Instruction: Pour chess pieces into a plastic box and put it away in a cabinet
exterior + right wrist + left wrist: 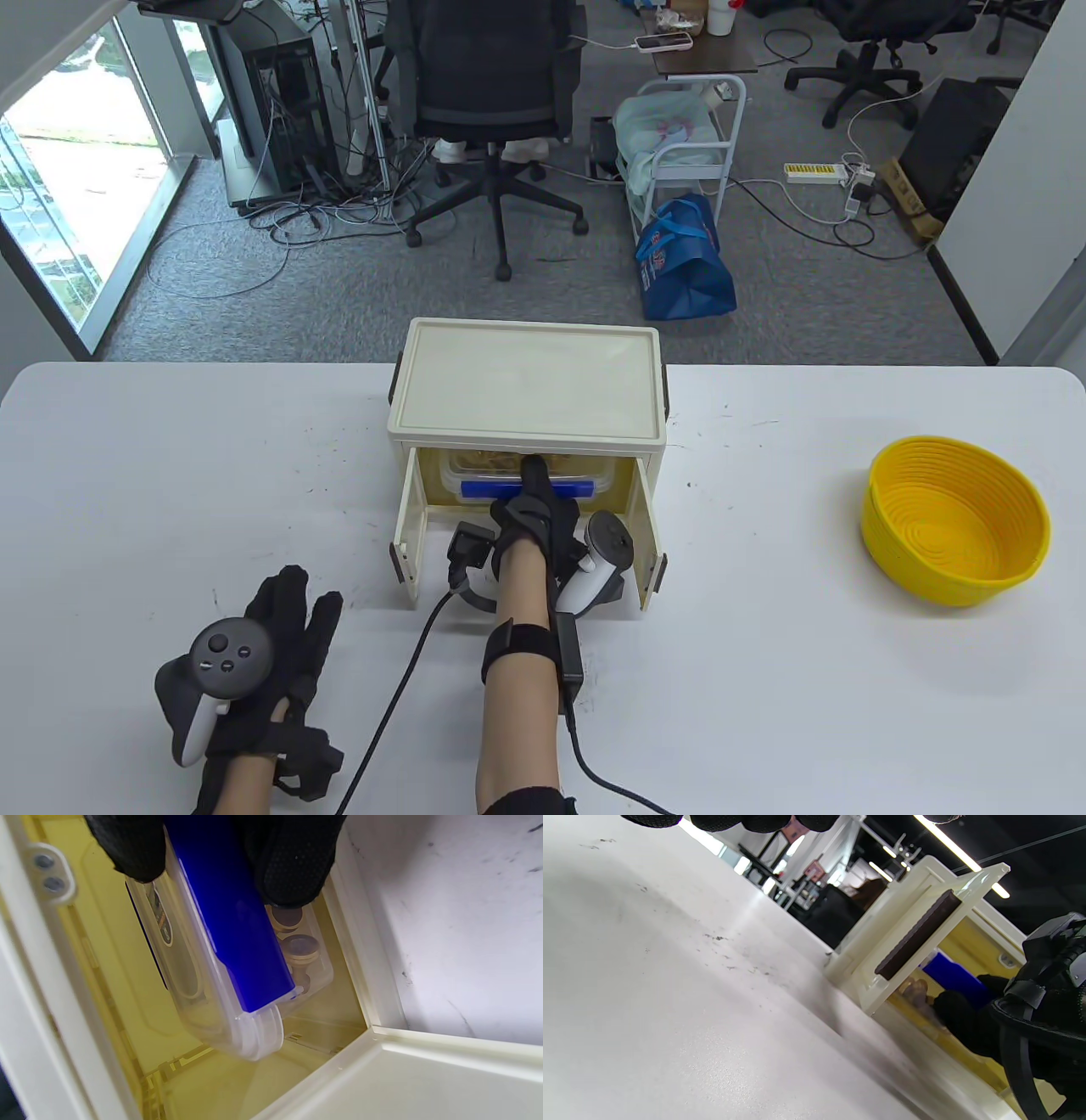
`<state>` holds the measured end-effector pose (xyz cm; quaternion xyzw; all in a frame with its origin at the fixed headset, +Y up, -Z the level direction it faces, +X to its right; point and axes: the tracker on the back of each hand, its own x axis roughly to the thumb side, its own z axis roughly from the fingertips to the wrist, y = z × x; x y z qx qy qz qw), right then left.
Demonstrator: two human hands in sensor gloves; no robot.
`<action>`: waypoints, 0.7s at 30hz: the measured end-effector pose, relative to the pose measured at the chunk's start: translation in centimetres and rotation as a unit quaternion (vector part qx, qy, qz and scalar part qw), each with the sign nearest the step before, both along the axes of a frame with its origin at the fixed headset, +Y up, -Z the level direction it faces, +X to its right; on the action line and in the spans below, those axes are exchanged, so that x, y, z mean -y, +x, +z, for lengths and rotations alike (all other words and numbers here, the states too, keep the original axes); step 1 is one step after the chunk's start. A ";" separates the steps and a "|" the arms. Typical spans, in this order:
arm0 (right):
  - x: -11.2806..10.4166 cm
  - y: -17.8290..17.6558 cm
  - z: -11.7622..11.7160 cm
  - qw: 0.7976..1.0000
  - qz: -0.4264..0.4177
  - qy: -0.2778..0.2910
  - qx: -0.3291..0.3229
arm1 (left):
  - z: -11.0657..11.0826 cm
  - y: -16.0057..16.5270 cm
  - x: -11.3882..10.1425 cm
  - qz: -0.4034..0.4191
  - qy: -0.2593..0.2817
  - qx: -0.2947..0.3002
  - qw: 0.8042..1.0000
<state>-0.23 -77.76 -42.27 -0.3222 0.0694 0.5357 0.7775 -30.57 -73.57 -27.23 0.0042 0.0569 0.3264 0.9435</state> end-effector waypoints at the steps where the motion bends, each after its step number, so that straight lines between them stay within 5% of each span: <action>1: 0.1 0.0 -0.1 1.000 0.001 0.001 0.000 | 0.0 0.0 0.0 0.000 0.000 0.000 1.000; 21: 1.0 0.1 -1.8 1.000 0.004 -0.007 -0.017 | -0.2 0.1 0.1 -0.004 -0.008 0.001 1.000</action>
